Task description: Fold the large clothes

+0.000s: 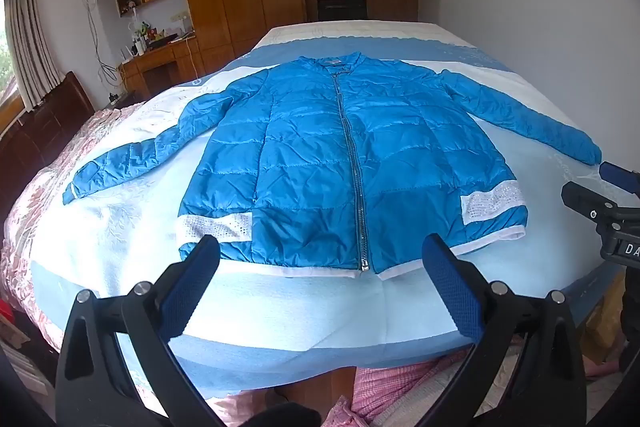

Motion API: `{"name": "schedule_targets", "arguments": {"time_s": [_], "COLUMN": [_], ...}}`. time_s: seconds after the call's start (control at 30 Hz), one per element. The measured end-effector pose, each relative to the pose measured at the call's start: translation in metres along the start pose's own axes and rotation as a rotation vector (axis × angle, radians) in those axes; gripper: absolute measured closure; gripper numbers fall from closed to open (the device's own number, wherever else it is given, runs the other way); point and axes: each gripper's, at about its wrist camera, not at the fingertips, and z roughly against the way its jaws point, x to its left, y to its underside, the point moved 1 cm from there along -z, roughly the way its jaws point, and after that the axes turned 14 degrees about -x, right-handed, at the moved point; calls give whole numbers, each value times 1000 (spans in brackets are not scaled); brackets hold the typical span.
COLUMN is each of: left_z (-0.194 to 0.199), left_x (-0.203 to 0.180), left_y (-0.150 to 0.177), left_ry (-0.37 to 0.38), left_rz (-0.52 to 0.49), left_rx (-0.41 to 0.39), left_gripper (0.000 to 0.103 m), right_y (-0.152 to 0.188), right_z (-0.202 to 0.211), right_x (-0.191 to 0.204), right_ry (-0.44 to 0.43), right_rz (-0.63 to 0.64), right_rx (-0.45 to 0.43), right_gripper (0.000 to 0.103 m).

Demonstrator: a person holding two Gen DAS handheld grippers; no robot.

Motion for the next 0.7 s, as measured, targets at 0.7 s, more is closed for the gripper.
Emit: {"name": "schedule_targets", "arguments": {"time_s": [0.7], "left_z": [0], "left_x": [0], "left_y": [0], "left_ry": [-3], "left_rz": [-3], "left_rx": [-1], "left_gripper": [3], "right_y": [-1], "right_z": [-1], "right_x": [-2], "right_ry": [0], "right_rz": [0], "right_rx": [1], "right_gripper": [4]}}
